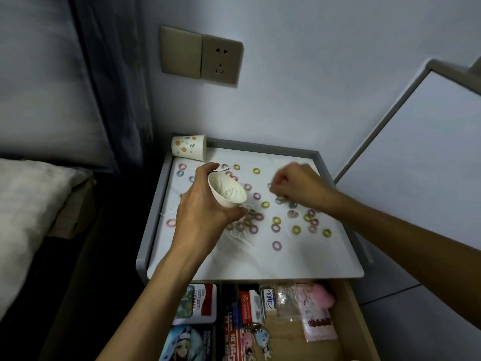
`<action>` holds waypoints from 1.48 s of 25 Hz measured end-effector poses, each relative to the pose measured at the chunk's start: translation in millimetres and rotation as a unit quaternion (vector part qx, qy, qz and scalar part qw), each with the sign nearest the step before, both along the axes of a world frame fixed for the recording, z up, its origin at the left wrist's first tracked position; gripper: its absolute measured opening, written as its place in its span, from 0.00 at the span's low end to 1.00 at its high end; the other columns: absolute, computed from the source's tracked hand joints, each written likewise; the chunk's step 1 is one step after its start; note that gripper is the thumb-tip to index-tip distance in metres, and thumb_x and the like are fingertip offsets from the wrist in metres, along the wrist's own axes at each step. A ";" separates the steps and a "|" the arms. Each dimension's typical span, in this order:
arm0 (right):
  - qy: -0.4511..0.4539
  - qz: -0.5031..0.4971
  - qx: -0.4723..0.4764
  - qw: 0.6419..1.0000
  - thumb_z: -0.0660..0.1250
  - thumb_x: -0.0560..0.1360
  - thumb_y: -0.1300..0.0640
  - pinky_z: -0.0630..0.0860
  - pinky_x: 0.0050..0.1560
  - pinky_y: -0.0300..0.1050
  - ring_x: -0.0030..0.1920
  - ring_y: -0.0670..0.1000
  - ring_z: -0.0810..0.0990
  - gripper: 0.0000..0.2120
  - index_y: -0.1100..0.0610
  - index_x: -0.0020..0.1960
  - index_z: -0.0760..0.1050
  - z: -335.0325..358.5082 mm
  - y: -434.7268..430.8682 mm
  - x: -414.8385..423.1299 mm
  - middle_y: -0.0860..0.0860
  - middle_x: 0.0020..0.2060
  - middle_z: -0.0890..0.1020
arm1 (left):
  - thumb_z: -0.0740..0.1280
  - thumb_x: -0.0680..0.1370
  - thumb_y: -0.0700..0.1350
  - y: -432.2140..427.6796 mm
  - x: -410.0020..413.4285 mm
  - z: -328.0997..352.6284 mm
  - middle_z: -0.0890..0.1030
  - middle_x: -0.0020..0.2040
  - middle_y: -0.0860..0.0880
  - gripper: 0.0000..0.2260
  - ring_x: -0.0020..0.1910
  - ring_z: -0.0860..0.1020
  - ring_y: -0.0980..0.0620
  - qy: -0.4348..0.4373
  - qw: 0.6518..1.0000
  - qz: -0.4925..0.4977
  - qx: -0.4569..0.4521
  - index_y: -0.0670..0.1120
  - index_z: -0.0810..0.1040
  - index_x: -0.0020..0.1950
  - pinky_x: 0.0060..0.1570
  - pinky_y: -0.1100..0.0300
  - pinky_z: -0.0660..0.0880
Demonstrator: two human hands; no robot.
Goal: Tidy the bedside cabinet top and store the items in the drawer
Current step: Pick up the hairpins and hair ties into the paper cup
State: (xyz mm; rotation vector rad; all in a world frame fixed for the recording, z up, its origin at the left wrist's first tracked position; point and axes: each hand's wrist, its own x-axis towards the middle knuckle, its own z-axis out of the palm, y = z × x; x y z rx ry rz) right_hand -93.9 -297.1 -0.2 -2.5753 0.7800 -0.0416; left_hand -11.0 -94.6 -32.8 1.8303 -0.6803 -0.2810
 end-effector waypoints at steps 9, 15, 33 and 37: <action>0.119 -0.104 -0.176 0.972 0.67 0.77 0.53 0.75 0.39 0.44 0.38 0.53 0.79 0.09 0.60 0.45 0.77 -85.9 -12.3 -51.7 0.52 0.36 0.79 | 0.82 0.62 0.45 -0.7 -2.8 2.4 0.77 0.58 0.52 0.40 0.55 0.76 0.48 0.000 1.000 0.004 -0.005 0.53 0.67 0.69 0.49 0.52 0.76; 0.179 -0.091 -0.175 0.964 0.61 0.77 0.57 0.65 0.33 0.41 0.34 0.50 0.73 0.13 0.55 0.34 0.66 -79.7 -18.9 -52.2 0.49 0.31 0.71 | 0.82 0.61 0.45 -1.5 -1.1 1.9 0.77 0.58 0.53 0.41 0.56 0.76 0.48 0.006 1.000 0.010 -0.010 0.53 0.67 0.69 0.51 0.50 0.77; 0.001 0.213 -0.206 0.955 0.77 0.67 0.64 0.76 0.41 0.41 0.41 0.52 0.79 0.07 0.58 0.43 0.81 -101.1 -26.3 -55.0 0.53 0.42 0.81 | 0.82 0.62 0.45 2.0 1.0 3.6 0.77 0.60 0.51 0.40 0.57 0.76 0.48 0.008 1.000 0.014 -0.013 0.53 0.67 0.70 0.50 0.53 0.76; -0.028 0.188 -0.207 0.960 0.74 0.71 0.63 0.77 0.44 0.47 0.42 0.54 0.78 0.05 0.58 0.44 0.78 -97.3 -21.7 -52.8 0.54 0.41 0.80 | 0.82 0.61 0.45 3.6 5.4 4.7 0.77 0.57 0.53 0.39 0.56 0.76 0.48 0.017 0.999 0.028 -0.022 0.53 0.68 0.68 0.54 0.49 0.77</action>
